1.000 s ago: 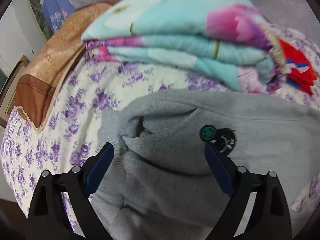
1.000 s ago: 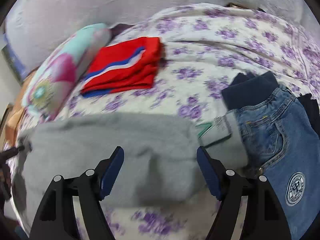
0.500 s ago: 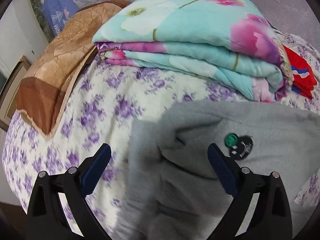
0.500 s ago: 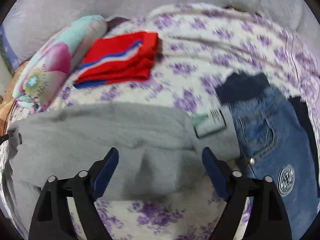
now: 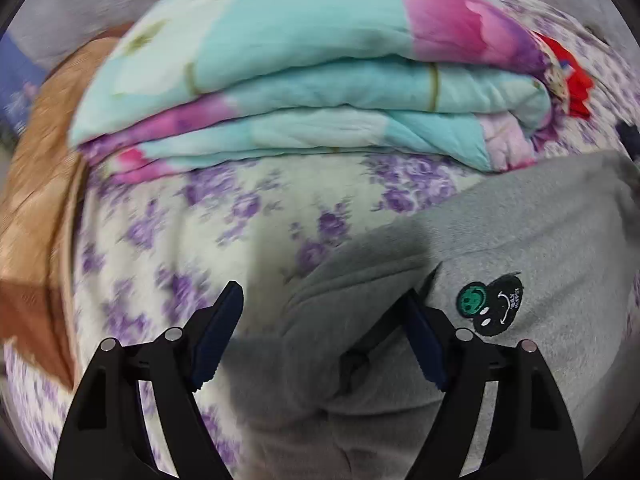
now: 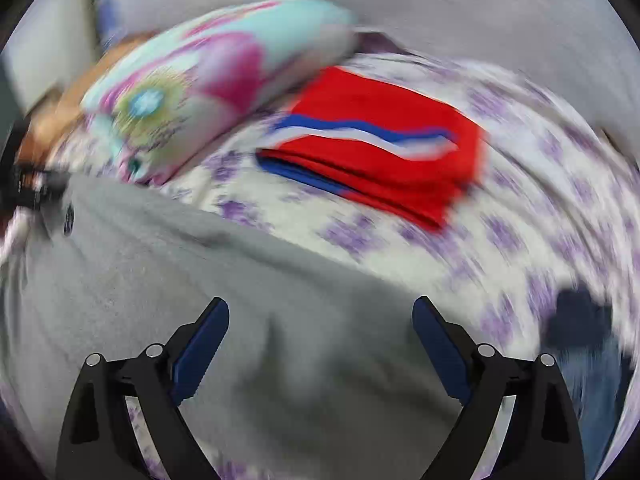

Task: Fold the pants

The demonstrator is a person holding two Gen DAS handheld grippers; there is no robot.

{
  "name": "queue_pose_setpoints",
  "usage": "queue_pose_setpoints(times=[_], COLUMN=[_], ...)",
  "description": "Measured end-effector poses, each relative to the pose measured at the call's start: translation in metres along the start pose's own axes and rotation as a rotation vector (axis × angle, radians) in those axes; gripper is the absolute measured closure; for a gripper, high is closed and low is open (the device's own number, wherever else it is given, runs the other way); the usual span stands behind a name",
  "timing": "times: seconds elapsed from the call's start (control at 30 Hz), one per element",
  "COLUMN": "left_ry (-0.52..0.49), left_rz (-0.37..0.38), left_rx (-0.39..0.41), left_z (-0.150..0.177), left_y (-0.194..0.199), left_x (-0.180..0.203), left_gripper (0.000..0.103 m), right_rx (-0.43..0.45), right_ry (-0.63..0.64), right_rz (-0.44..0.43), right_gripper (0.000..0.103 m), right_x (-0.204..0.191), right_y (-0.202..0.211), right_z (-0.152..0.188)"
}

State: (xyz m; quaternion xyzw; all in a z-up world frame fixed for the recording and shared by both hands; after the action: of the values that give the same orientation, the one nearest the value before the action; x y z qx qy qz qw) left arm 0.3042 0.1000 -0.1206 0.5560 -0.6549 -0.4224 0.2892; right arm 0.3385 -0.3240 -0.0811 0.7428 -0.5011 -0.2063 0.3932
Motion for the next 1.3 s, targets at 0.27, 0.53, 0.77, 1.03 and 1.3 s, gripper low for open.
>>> queue_pose_setpoints(times=[0.27,0.53,0.77,1.03,1.3], left_ry=[-0.024,0.004,-0.025,0.053,0.047], left_rz=[0.069,0.11,0.203,0.173,0.126], left_rx=[-0.04,0.097,0.31,0.15,0.123], left_z=[0.001,0.003,0.047,0.171,0.213], left_y=[-0.017,0.055,0.183,0.167,0.168], left_x=[0.01,0.021,0.032,0.04,0.035], left_gripper=[0.064,0.09,0.089,0.082,0.061], right_rx=[-0.135,-0.079,-0.03,-0.276,-0.302], right_ry=[0.25,0.05,-0.004,-0.1,-0.172], right_rz=[-0.118,-0.371,-0.574,-0.643,-0.565], right_gripper=[0.031,0.094,0.094,0.092,0.043], right_x=[-0.056,-0.057,-0.075,-0.166,-0.197], right_y=[-0.077,-0.002,0.149,0.15,0.139], right_z=[-0.034,-0.028,0.037,0.173,0.211])
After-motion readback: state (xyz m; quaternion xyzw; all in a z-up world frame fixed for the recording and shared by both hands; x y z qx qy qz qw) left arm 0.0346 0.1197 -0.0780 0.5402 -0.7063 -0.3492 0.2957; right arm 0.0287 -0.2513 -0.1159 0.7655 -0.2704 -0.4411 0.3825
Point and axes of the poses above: each gripper's, at about its wrist camera, not at the fingertips, and y roughly against the way its jaws point, x to its right, z to its underside, the point moved 4 cm from there along -y, roughly the way its jaws point, and after that the axes turned 7 degrees about x, right-handed, at the moved point
